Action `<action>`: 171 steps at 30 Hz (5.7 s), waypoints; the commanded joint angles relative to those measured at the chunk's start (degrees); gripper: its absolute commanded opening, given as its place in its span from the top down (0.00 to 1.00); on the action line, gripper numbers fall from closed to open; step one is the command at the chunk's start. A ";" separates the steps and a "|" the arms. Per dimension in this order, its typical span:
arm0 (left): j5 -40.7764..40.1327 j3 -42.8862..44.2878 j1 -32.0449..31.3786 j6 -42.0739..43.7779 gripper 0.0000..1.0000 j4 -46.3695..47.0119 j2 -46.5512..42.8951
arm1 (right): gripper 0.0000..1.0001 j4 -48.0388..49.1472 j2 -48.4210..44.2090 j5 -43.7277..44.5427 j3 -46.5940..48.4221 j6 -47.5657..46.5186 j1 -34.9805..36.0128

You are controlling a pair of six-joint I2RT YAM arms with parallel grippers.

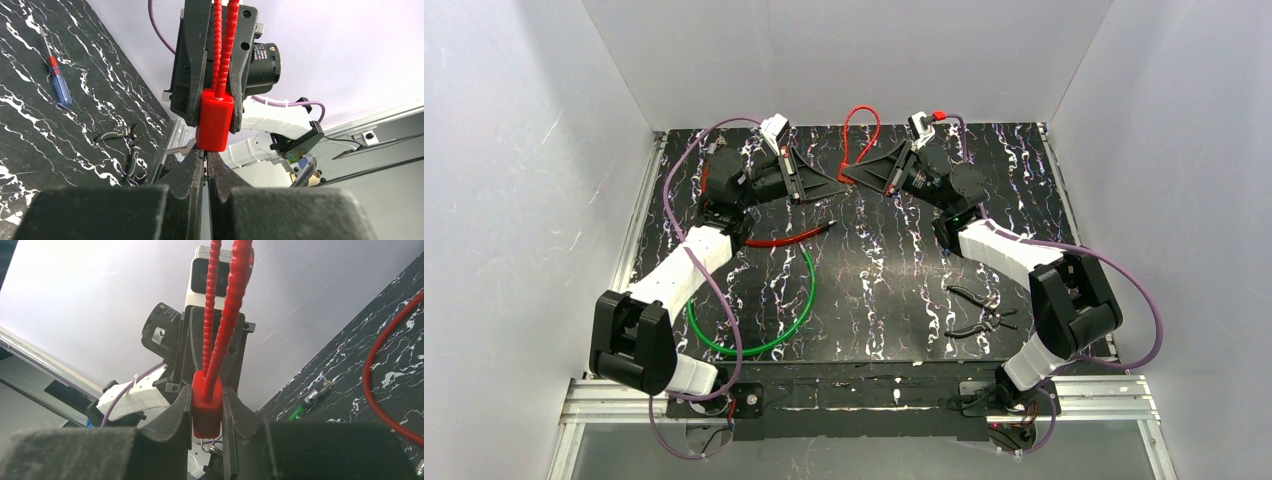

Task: Lock with the key
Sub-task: Lock the lock, then place the lock at the center of the board, then place the key at the center of the board, then pick up the lock from the center of the board.

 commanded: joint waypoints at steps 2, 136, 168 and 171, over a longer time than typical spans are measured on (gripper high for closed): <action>-1.02 -1.80 -0.39 -4.23 1.00 5.21 0.62 | 0.99 9.00 -0.19 -0.43 0.18 2.85 1.23; -17.66 52.14 -13.83 42.13 0.35 -44.32 46.25 | 0.02 -74.97 10.69 -6.14 11.37 -66.21 -29.97; -54.47 29.16 26.87 64.02 0.45 -71.78 26.77 | 0.02 -76.01 6.05 0.34 11.57 -71.67 -19.69; -49.24 27.83 26.39 72.84 0.48 -71.68 26.42 | 0.02 -75.95 6.57 0.08 11.62 -71.72 -19.69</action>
